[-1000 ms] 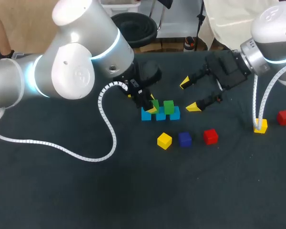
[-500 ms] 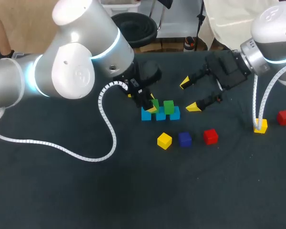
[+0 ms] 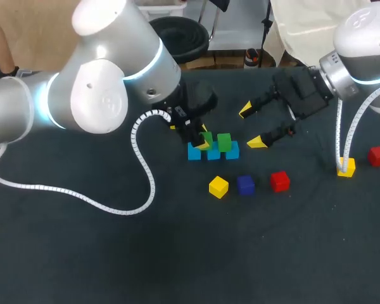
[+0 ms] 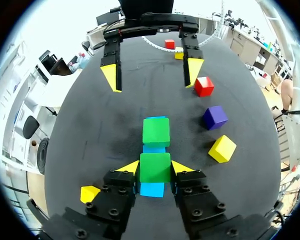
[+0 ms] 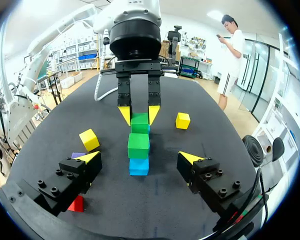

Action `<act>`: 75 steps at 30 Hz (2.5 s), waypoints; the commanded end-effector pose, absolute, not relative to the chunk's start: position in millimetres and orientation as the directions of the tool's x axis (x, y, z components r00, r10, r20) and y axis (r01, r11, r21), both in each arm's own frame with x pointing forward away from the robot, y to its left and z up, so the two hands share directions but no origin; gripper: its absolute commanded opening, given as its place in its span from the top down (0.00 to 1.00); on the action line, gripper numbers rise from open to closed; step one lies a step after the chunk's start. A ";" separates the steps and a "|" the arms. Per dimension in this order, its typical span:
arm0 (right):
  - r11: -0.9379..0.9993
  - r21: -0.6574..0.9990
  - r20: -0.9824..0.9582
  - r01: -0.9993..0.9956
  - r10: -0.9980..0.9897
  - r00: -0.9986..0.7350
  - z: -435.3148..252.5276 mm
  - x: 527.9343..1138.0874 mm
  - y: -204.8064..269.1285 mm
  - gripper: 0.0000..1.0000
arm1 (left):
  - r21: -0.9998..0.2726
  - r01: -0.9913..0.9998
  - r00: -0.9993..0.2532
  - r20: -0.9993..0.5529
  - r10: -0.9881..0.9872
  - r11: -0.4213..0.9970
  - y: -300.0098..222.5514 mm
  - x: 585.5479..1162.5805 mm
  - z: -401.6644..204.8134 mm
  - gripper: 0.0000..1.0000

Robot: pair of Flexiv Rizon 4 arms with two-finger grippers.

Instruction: Place the blue cubes, place green cubes on the blue cubes, place the yellow cubes on the green cubes, then place the red cubes on the yellow cubes, and place purple cube on the red cubes.

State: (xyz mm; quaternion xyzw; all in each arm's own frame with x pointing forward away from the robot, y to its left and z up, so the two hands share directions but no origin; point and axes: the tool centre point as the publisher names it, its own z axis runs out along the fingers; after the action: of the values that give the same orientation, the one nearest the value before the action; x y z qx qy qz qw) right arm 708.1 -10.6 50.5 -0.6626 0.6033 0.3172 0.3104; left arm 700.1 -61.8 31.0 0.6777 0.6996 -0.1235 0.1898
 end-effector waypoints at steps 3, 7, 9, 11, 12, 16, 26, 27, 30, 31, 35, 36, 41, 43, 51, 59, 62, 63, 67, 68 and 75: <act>-0.078 -0.031 -0.796 -0.996 -0.602 0.072 50.9 707.1 -11.0 0.00 | 0.085 0.995 -0.014 -0.429 0.903 0.056 -59.5 696.5 30.6 1.00; -0.078 -0.031 -0.796 -0.996 -0.602 0.072 50.9 707.1 -11.0 0.00 | 0.080 0.995 -0.019 -0.428 0.904 0.059 -58.9 695.6 28.2 1.00; -0.078 -0.031 -0.796 -0.996 -0.602 0.072 50.9 707.1 -11.0 0.00 | 0.078 0.995 -0.023 -0.429 0.903 0.063 -58.4 695.2 27.5 1.00; -0.078 -0.031 -0.796 -0.996 -0.602 0.072 50.9 707.1 -11.0 0.00 | 0.076 0.995 -0.026 -0.430 0.903 0.065 -58.2 695.3 27.1 1.00; -0.078 -0.031 -0.796 -0.996 -0.602 0.072 50.9 707.1 -11.0 0.00 | 0.076 0.995 -0.027 -0.430 0.902 0.066 -58.2 695.3 27.0 1.00; -0.078 -0.031 -0.796 -0.996 -0.602 0.072 50.9 707.1 -11.0 0.00 | 0.077 0.995 -0.029 -0.434 0.901 0.069 -58.8 696.2 27.6 1.00; -0.078 -0.031 -0.796 -0.996 -0.602 0.072 50.9 707.1 -11.0 0.00 | 0.085 0.994 -0.027 -0.441 0.897 0.071 -59.9 700.6 27.4 1.00; -0.078 -0.031 -0.796 -0.996 -0.602 0.072 50.9 707.1 -11.0 0.00 | 0.084 0.994 -0.028 -0.442 0.897 0.072 -59.7 701.2 26.8 1.00; -0.078 -0.031 -0.796 -0.996 -0.602 0.072 50.9 707.1 -11.0 0.00 | 0.082 0.994 -0.032 -0.442 0.896 0.076 -59.7 702.1 25.7 1.00; -0.078 -0.031 -0.796 -0.996 -0.602 0.072 50.9 707.1 -11.0 0.00 | 0.082 0.994 -0.032 -0.442 0.896 0.076 -59.7 702.2 25.6 1.00; -0.078 -0.031 -0.796 -0.996 -0.602 0.072 50.9 707.1 -11.0 0.00 | 0.083 0.994 -0.031 -0.442 0.897 0.075 -59.8 702.1 25.4 1.00; -0.078 -0.031 -0.796 -0.996 -0.602 0.072 50.9 707.1 -11.0 0.00 | 0.083 0.994 -0.031 -0.442 0.897 0.076 -59.8 702.0 25.3 1.00; -0.078 -0.031 -0.796 -0.996 -0.602 0.072 50.9 707.1 -11.0 0.00 | 0.084 0.993 -0.035 -0.443 0.896 0.080 -58.3 702.0 25.8 1.00; -0.078 -0.031 -0.796 -0.996 -0.602 0.072 50.9 707.1 -11.0 0.00 | 0.087 0.993 -0.034 -0.444 0.895 0.081 -58.1 702.1 27.3 1.00; -0.078 -0.031 -0.796 -0.996 -0.602 0.072 50.9 707.1 -11.0 0.00 | 0.088 0.993 -0.032 -0.442 0.897 0.079 -59.1 703.0 25.3 1.00; -0.078 -0.031 -0.796 -0.996 -0.602 0.072 50.9 707.1 -11.0 0.00 | 0.088 0.993 -0.035 -0.443 0.896 0.082 -58.7 703.7 24.3 1.00; -0.078 -0.031 -0.796 -0.996 -0.602 0.072 50.9 707.1 -11.0 0.00 | 0.088 0.993 -0.036 -0.441 0.897 0.083 -58.7 703.7 24.4 1.00; -0.078 -0.031 -0.796 -0.996 -0.602 0.072 50.9 707.1 -11.0 0.00 | 0.088 0.993 -0.036 -0.441 0.897 0.083 -58.6 703.7 24.4 1.00; -0.078 -0.031 -0.796 -0.996 -0.602 0.072 50.9 707.1 -11.0 0.00 | 0.082 0.992 -0.047 -0.439 0.897 0.092 -58.0 704.5 25.1 0.51; -0.078 -0.031 -0.796 -0.996 -0.602 0.072 50.9 707.1 -11.0 0.00 | 0.078 0.992 -0.052 -0.437 0.898 0.096 -57.9 704.7 25.3 0.00; -0.078 -0.031 -0.796 -0.996 -0.602 0.072 50.9 707.1 -11.0 0.00 | 0.063 0.992 -0.069 -0.451 0.890 0.109 -56.5 705.5 26.7 0.00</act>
State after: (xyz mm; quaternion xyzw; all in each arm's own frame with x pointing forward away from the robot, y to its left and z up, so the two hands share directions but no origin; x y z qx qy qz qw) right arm 708.1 -10.5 50.5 -0.6626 0.6033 0.3172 0.3105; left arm 703.9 -58.0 26.6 0.6540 0.7194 -0.1311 0.1940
